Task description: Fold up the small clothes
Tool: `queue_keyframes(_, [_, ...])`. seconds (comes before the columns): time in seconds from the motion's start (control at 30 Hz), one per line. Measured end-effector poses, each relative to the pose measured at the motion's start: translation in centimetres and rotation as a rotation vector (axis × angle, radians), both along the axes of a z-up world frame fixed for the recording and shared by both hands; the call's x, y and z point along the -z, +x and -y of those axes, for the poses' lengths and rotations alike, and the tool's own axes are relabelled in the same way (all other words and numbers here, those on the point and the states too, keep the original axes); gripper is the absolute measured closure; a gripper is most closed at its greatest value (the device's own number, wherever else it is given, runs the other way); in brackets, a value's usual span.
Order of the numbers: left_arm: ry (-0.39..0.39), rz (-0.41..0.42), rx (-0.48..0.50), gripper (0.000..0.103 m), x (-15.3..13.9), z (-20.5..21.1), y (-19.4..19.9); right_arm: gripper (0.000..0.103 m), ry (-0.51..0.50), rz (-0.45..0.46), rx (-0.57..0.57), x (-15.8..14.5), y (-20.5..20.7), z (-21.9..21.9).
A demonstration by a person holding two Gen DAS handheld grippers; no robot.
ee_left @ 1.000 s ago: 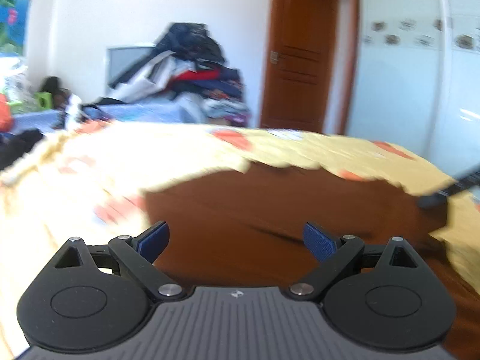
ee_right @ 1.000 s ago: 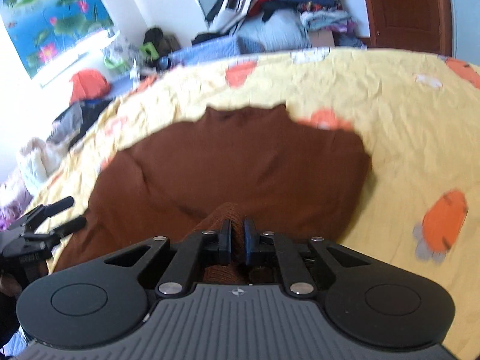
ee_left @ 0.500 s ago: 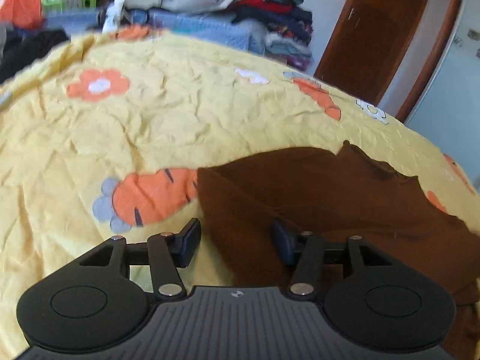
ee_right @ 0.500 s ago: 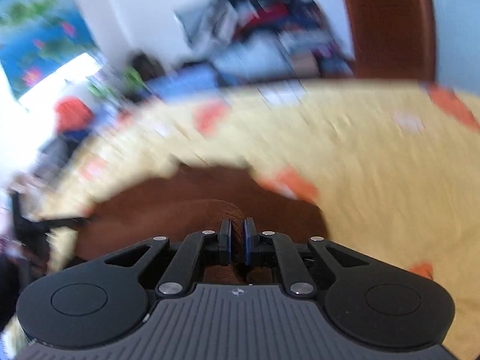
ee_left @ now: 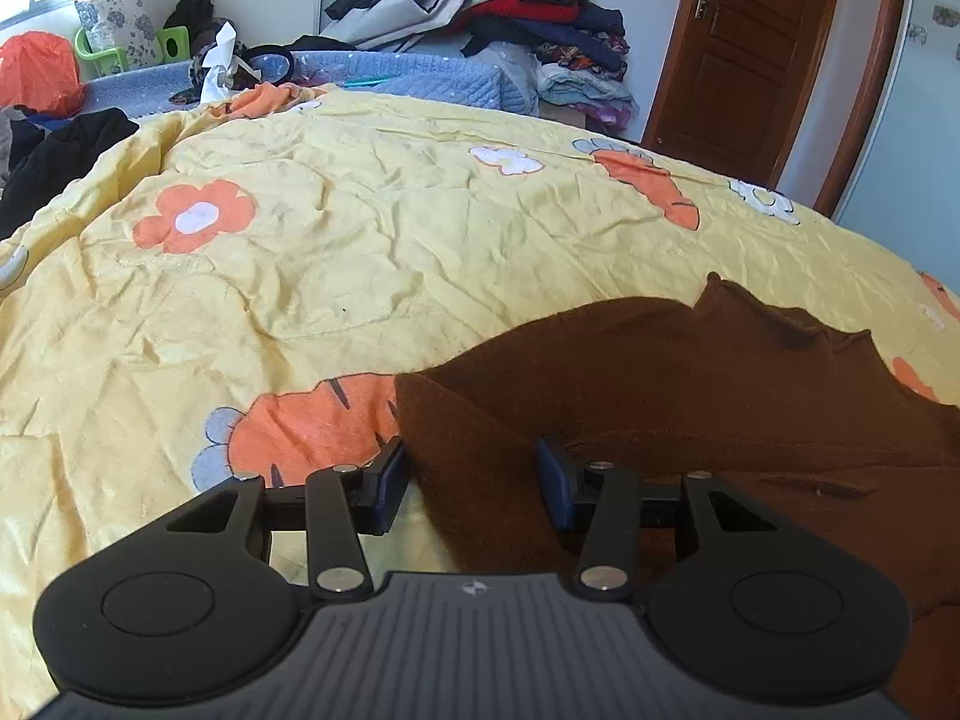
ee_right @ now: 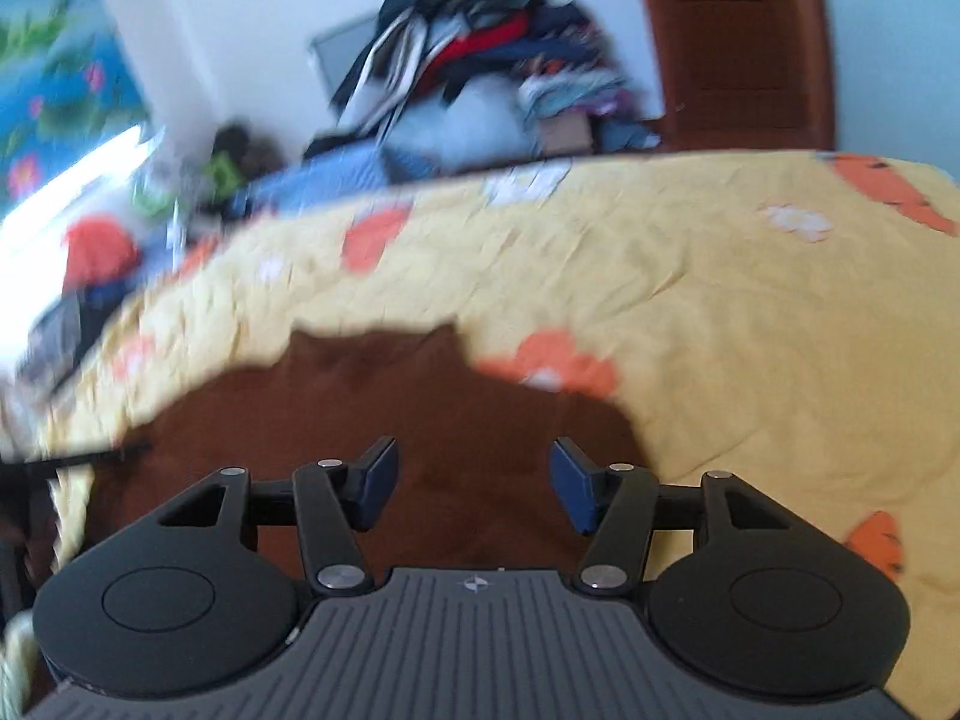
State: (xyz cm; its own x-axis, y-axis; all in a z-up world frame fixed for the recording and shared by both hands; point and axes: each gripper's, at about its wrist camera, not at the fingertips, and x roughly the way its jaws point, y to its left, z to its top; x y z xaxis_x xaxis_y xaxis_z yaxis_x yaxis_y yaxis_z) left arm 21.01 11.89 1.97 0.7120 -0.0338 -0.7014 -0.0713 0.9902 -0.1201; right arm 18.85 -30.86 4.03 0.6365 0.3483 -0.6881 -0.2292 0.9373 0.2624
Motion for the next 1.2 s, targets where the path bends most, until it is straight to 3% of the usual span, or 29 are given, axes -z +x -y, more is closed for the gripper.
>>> queue_keyframes(0.07, [0.005,0.004,0.0,0.057,0.1,0.0,0.0,0.052,-0.107,-0.044,0.004,2.1,0.6,-0.6])
queue_keyframes(0.1, [0.005,0.004,0.0,0.057,0.1,0.0,0.0,0.054,-0.132,0.003,-0.009,2.7,0.4,-0.3])
queue_keyframes(0.27, [0.025,0.013,0.012,0.057,0.2,0.3,-0.2,0.062,-0.042,-0.029,0.042,2.1,0.7,1.1])
queue_keyframes(0.33, [0.024,0.016,0.011,0.057,0.2,0.3,-0.2,0.056,-0.012,0.009,0.087,1.0,0.3,1.5])
queue_keyframes(0.4, [0.025,0.016,0.013,0.057,0.2,0.3,-0.1,0.028,-0.01,0.068,0.171,0.5,-0.3,2.3])
queue_keyframes(0.47, [0.026,0.016,0.015,0.057,0.2,0.3,-0.1,0.009,-0.012,0.046,0.221,1.1,0.2,2.7])
queue_keyframes(0.57, [0.015,0.009,0.016,0.056,0.2,0.2,0.3,0.006,0.014,-0.086,0.194,3.6,1.6,2.0])
queue_keyframes(0.6, [0.005,0.004,0.014,0.056,0.2,0.2,0.6,0.004,-0.002,-0.056,0.177,3.9,1.6,1.4])
queue_keyframes(0.63, [-0.003,-0.001,0.011,0.056,0.2,0.2,1.0,0.007,-0.013,-0.038,0.147,4.2,1.6,0.7])
queue_keyframes(0.67, [-0.001,-0.006,0.012,0.063,0.2,0.3,1.4,0.014,-0.033,-0.018,0.139,4.3,1.5,0.2])
queue_keyframes(0.73, [0.052,0.01,0.016,0.095,-0.2,1.1,1.6,0.073,-0.053,-0.015,0.097,4.0,1.6,-0.5])
queue_keyframes(0.77, [0.085,0.041,0.014,0.095,-0.6,1.5,1.4,0.084,-0.003,-0.039,0.089,3.4,1.7,-0.2])
queue_keyframes(0.87, [0.19,0.161,0.024,0.095,-1.7,2.7,0.4,0.086,-0.009,0.045,0.101,1.7,0.7,1.1])
queue_keyframes(0.93, [0.229,0.119,0.034,0.095,-0.3,2.9,1.2,0.086,0.015,-0.026,0.144,3.5,1.2,2.5])
queue_keyframes(0.97, [0.243,0.07,0.035,0.094,0.8,3.0,1.7,0.086,0.047,-0.004,0.148,3.9,0.7,2.9])
queue_keyframes(1.03, [0.263,0.117,0.035,0.091,1.3,3.0,0.6,0.075,0.087,-0.005,0.165,3.9,0.2,3.0])
queue_keyframes(1.1, [0.225,0.107,0.037,0.089,0.6,2.6,-1.0,0.035,0.116,-0.022,0.187,3.5,-0.9,3.4])
queue_keyframes(1.13, [0.203,0.113,0.038,0.082,0.0,2.2,-2.3,0.025,0.118,-0.013,0.193,3.0,-2.1,3.7])
queue_keyframes(1.17, [0.184,0.119,0.037,0.065,-0.5,1.8,-3.8,0.015,0.122,0.002,0.192,2.7,-3.7,3.9])
queue_keyframes(1.2, [0.168,0.126,0.025,0.05,-0.9,1.3,-5.7,0.016,0.137,0.007,0.18,2.4,-5.3,4.2])
